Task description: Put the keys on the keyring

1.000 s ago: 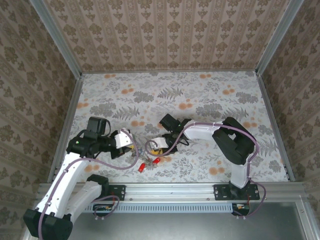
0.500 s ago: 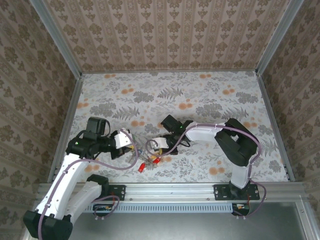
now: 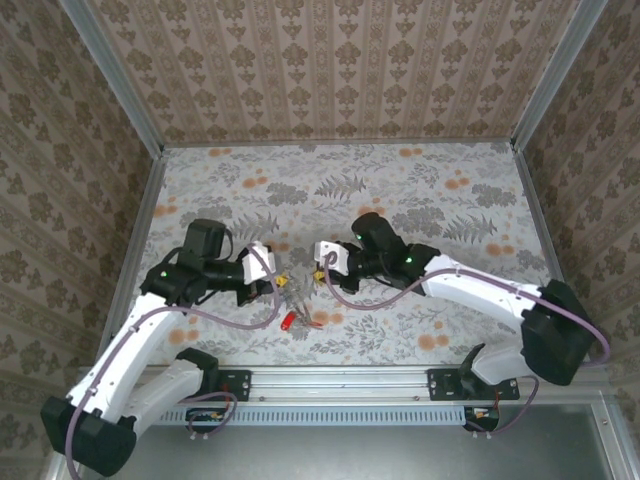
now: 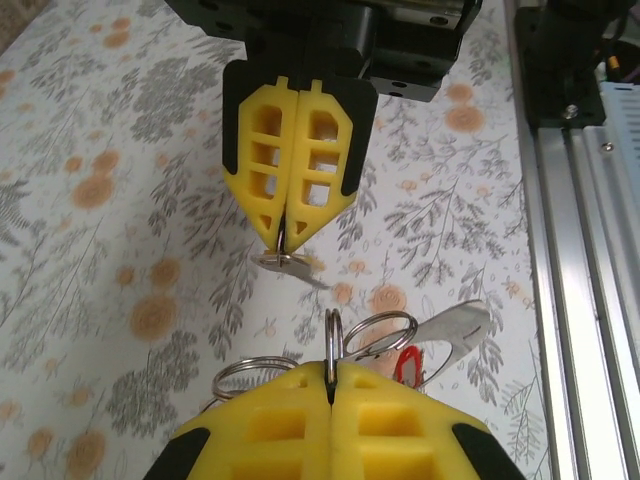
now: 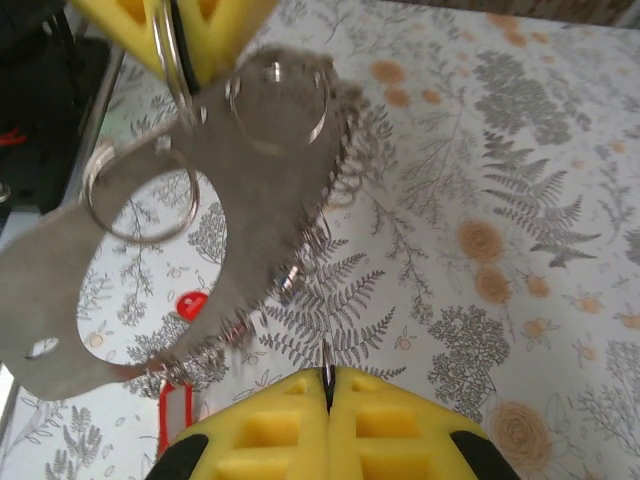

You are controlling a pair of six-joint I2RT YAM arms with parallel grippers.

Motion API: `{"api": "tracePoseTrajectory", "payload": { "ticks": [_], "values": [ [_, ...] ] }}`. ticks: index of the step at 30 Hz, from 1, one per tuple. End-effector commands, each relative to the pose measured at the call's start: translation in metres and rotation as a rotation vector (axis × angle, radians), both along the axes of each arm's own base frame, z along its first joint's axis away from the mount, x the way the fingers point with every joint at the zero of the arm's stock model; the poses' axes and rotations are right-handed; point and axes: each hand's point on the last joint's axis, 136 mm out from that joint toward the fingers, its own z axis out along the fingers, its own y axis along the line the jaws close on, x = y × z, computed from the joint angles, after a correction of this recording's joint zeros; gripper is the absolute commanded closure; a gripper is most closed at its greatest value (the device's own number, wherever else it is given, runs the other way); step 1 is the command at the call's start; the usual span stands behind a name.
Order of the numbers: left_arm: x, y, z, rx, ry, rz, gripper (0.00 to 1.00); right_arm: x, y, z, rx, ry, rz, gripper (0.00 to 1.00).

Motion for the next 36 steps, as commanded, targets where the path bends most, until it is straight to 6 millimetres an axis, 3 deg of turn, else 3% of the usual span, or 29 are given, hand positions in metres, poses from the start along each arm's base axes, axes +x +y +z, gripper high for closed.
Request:
{"api": "tracePoseTrajectory", "payload": {
  "ticks": [1, 7, 10, 17, 29, 36],
  "values": [
    [0.007, -0.020, 0.024, -0.038, -0.023, -0.031, 1.00, -0.002, -0.006, 0.025, 0.072, 0.001, -0.078, 1.00],
    [0.026, -0.036, 0.008, 0.060, 0.044, 0.019, 1.00, -0.021, -0.016, 0.038, 0.103, 0.021, -0.090, 1.00],
    [0.037, -0.042, 0.006, 0.075, 0.035, 0.063, 1.00, -0.024, -0.021, 0.033, 0.093, 0.042, -0.113, 1.00],
    [0.034, -0.060, 0.001, 0.079, 0.051, 0.056, 1.00, -0.029, -0.014, 0.025, 0.097, 0.076, -0.124, 1.00],
    [0.029, -0.071, -0.008, 0.060, 0.089, 0.055, 1.00, -0.005, -0.007, 0.025, 0.198, 0.132, -0.270, 1.00],
    [0.029, -0.072, -0.011, 0.071, 0.083, 0.062, 1.00, 0.011, -0.022, 0.020, 0.239, 0.138, -0.427, 1.00]
  ]
}}
